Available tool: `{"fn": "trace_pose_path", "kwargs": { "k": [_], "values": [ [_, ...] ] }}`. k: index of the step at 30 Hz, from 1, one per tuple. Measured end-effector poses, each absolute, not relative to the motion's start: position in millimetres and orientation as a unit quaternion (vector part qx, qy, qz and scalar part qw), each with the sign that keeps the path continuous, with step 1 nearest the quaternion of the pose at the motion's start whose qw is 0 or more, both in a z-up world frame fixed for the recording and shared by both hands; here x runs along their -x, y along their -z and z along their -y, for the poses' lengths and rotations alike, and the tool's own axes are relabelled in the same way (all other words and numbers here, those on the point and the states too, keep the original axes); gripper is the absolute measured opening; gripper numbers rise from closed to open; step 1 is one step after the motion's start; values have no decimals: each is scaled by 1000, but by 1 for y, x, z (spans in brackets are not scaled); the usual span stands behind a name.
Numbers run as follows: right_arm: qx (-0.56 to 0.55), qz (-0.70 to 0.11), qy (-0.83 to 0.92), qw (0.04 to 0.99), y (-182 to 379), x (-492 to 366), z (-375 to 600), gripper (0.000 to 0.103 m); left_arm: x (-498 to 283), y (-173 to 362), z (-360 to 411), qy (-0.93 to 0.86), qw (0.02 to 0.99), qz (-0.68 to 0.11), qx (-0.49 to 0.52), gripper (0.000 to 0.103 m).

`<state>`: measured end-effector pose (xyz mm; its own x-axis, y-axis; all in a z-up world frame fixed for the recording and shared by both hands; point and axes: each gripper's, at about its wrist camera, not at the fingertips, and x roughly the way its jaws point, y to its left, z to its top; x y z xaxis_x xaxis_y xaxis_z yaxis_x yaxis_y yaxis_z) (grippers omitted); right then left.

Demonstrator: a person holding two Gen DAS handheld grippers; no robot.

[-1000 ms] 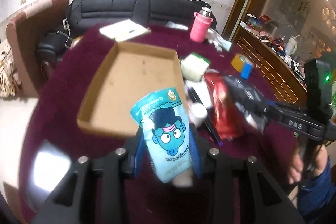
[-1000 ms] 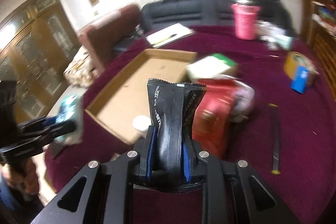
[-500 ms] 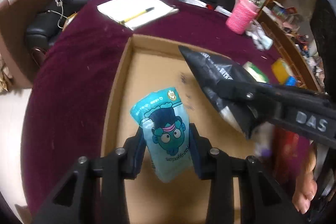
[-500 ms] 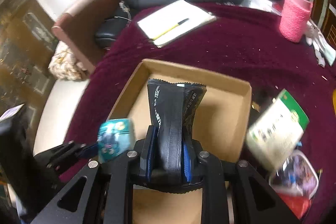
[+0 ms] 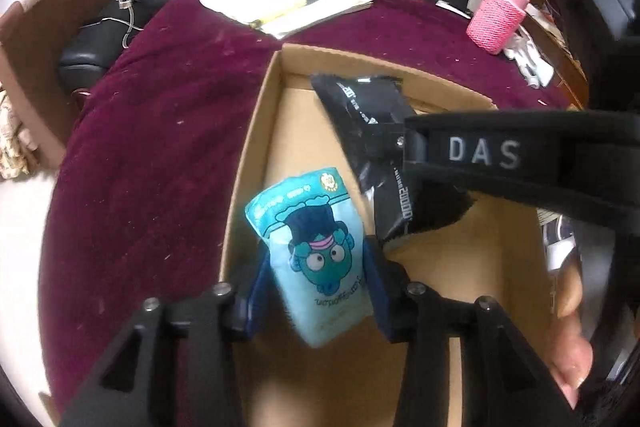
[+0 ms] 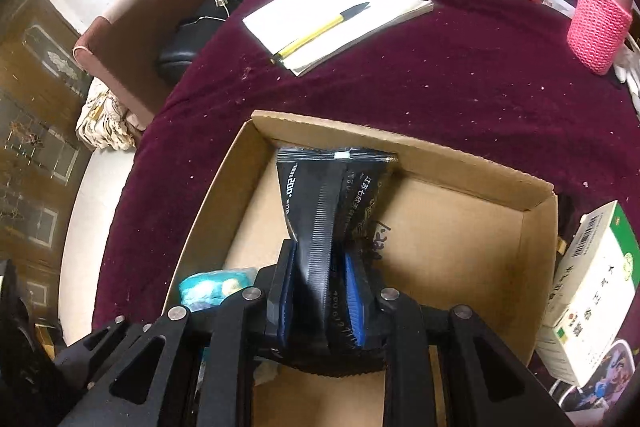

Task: Organize objects
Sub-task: 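Carry both packs into the cardboard tray and open both grippers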

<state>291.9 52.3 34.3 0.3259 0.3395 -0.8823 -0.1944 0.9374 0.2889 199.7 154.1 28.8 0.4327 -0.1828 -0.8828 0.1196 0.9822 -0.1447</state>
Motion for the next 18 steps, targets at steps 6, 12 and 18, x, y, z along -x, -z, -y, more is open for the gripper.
{"fn": "trace_pose_path", "kwargs": {
  "k": [6,12,18],
  "values": [
    [-62,-565,-195,799,-33,-272,-68,28,-170,-27,-165,55,841,-537,43,43],
    [-30,-558,-234,796,-31,-242,-93,31,-135,-28,-179,49,841,-535,67,43],
    [-17,-544,-223,809,-40,-229,-81,49,-121,-42,-181,53,856,-506,88,51]
  ]
}}
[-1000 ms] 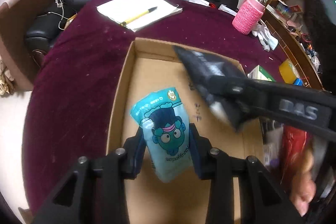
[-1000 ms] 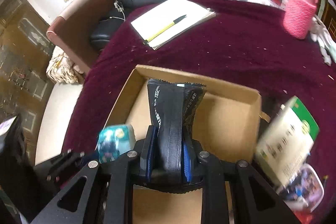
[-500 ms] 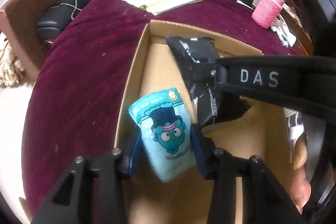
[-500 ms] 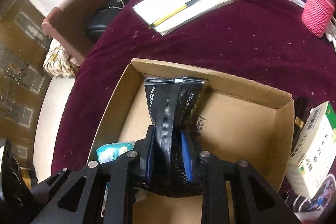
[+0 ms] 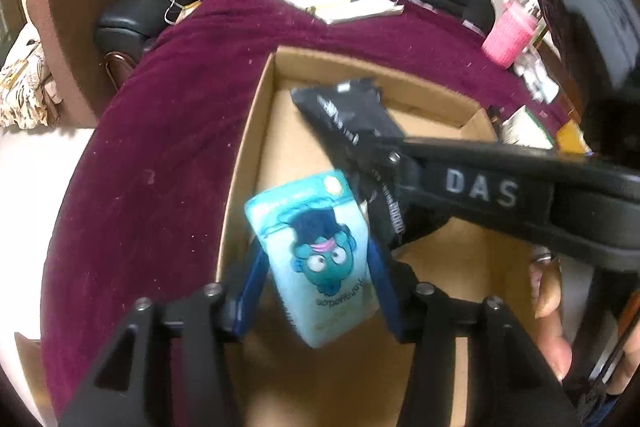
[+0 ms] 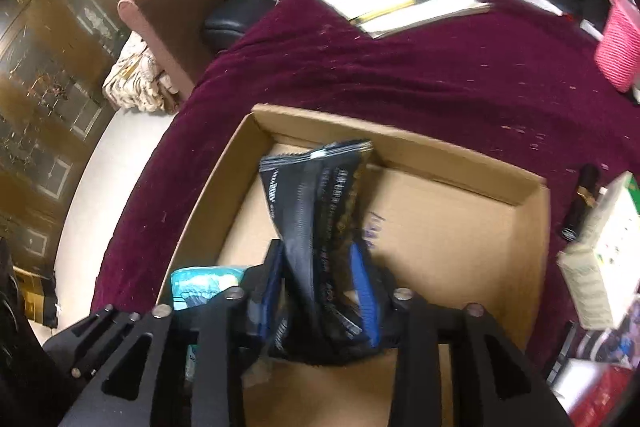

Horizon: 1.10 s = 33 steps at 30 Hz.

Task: Organize objects
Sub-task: 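Carry both packs into the cardboard tray and open both grippers, then grasp the orange-capped white bottle with right gripper while left grasps the pill bottle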

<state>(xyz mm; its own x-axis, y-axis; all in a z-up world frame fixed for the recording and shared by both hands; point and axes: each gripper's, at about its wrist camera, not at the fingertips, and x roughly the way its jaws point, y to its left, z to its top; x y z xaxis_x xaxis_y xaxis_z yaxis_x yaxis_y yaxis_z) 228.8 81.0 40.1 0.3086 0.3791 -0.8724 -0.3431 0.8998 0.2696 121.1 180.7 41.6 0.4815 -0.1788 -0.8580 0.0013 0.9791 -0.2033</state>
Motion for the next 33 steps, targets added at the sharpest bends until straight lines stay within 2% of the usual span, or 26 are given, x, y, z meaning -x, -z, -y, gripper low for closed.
{"fn": "trace_pose_path", "kwargs": {
  "k": [1,2,3,4,10,17,22,25,26,27,29,33],
  "values": [
    [-23,-539,-226,811,-45,-226,-75,55,-117,-46,-179,54,860,-500,89,56],
    [-28,-535,-230,812,-50,-222,-69,66,-114,-49,-177,54,862,-496,89,61],
    [-33,-532,-233,813,-54,-219,-64,72,-111,-53,-175,58,865,-490,90,63],
    [-39,-527,-237,815,-60,-215,-58,72,-109,-56,-173,61,867,-486,90,66],
    [-58,-503,-259,823,-85,-175,-29,73,-89,-72,-175,64,871,-473,117,67],
    [-81,-458,-281,839,-102,-90,26,73,-21,-86,-172,97,882,-434,158,68],
    [-98,-434,-271,854,-93,-18,77,73,41,-88,-143,124,890,-418,129,68],
    [-115,-458,-245,847,-65,5,104,72,75,-79,-119,152,887,-423,104,68],
    [-116,-472,-240,840,-54,6,108,68,81,-72,-112,158,884,-428,103,68],
    [-120,-483,-236,835,-45,7,110,58,85,-65,-106,160,880,-435,102,68],
    [-135,-506,-230,820,-29,2,112,51,84,-54,-96,155,871,-455,99,68],
    [-114,-508,-232,822,-28,-3,97,51,82,-42,-91,150,863,-473,94,68]
  ]
}}
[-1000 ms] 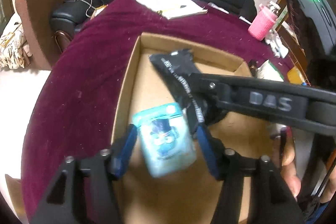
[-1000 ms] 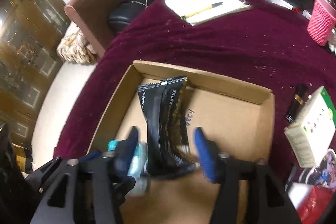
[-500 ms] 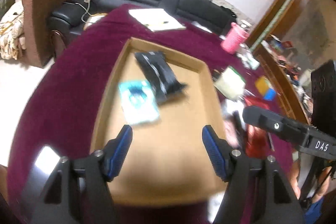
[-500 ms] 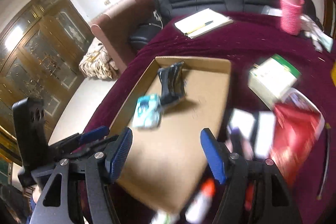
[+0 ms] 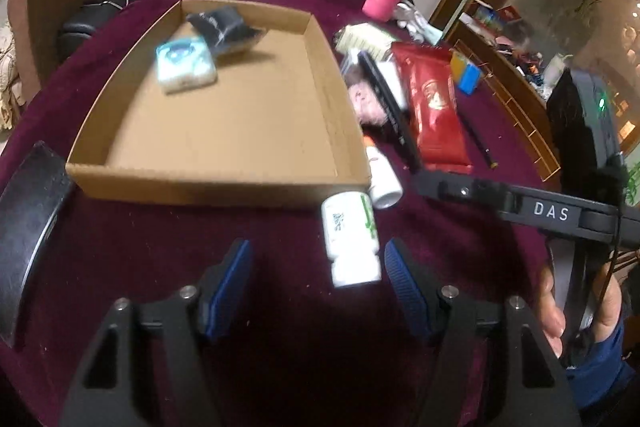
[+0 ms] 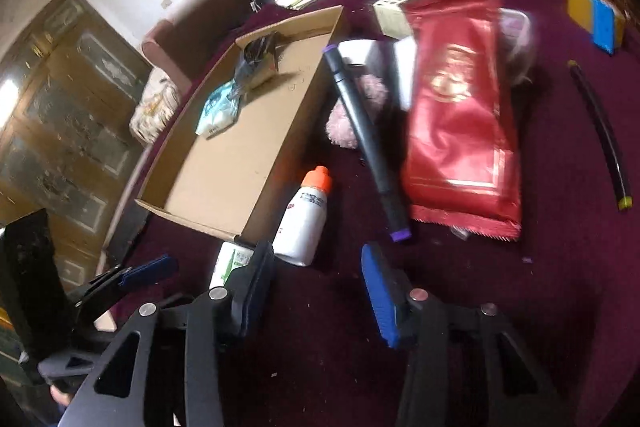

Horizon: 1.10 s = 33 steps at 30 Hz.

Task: Organize objects
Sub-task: 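Grasp the orange-capped white bottle with right gripper while left grasps the pill bottle, then carry both bottles into the cardboard tray and open both grippers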

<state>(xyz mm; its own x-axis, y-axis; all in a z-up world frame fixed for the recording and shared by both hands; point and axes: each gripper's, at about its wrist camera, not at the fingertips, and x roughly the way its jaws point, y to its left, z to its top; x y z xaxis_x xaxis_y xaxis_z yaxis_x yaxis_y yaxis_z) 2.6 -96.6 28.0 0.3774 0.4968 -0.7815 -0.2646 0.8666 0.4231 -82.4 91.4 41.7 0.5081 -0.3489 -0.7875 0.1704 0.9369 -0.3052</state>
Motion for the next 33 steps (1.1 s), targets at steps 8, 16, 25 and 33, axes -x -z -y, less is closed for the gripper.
{"fn": "trace_pose_path", "kwargs": {
  "k": [8,16,25,33],
  "values": [
    [-55,-535,-204,818,-11,-28,60,41,82,-39,-89,141,864,-476,88,68],
    [-52,-521,-198,829,-7,-13,83,30,72,-35,-72,138,859,-489,65,68],
    [-77,-501,-200,839,-4,9,119,30,60,-19,-33,106,857,-503,-12,40],
    [-84,-493,-217,838,-8,20,121,30,69,-22,-32,108,865,-490,-17,34]
  ]
}}
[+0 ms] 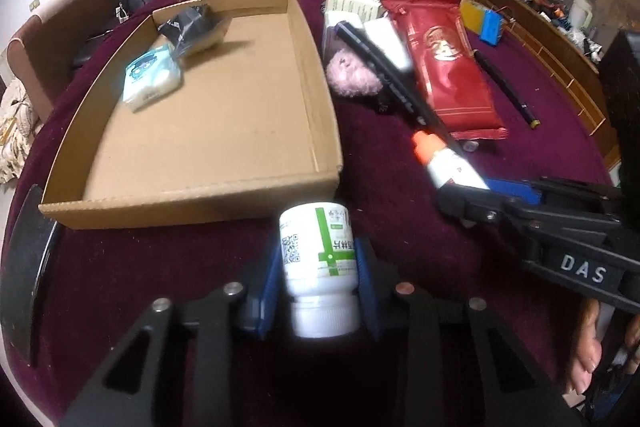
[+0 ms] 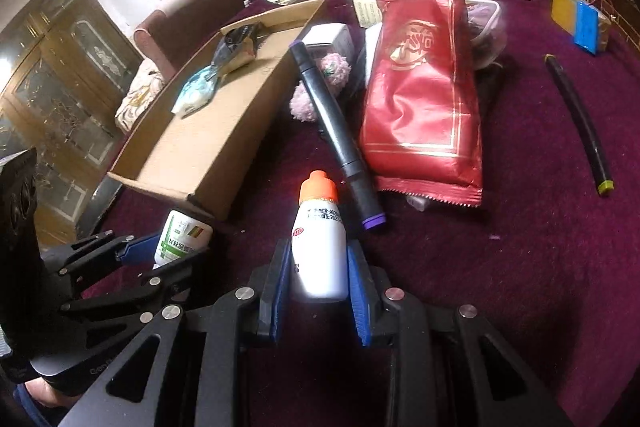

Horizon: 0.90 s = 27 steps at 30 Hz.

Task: Organize objects
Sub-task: 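Carry both bottles into the cardboard tray and open both grippers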

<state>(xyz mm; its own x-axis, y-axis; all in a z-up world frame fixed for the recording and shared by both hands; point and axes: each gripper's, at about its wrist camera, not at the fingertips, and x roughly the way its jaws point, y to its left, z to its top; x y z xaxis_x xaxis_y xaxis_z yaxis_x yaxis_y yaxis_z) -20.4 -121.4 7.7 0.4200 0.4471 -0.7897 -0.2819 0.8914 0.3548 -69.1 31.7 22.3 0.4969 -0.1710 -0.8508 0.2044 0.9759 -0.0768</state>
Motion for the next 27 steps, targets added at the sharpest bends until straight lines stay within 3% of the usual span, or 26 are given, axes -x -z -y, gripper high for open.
{"fn": "trace_pose_path", "kwargs": {
  "k": [17,27],
  "values": [
    [-78,-454,-245,853,-43,37,103,30,94,-79,-54,57,925,-372,-45,34],
    [-51,-432,-260,862,-69,36,72,30,94,-92,-73,28,938,-342,-55,34]
  ]
}}
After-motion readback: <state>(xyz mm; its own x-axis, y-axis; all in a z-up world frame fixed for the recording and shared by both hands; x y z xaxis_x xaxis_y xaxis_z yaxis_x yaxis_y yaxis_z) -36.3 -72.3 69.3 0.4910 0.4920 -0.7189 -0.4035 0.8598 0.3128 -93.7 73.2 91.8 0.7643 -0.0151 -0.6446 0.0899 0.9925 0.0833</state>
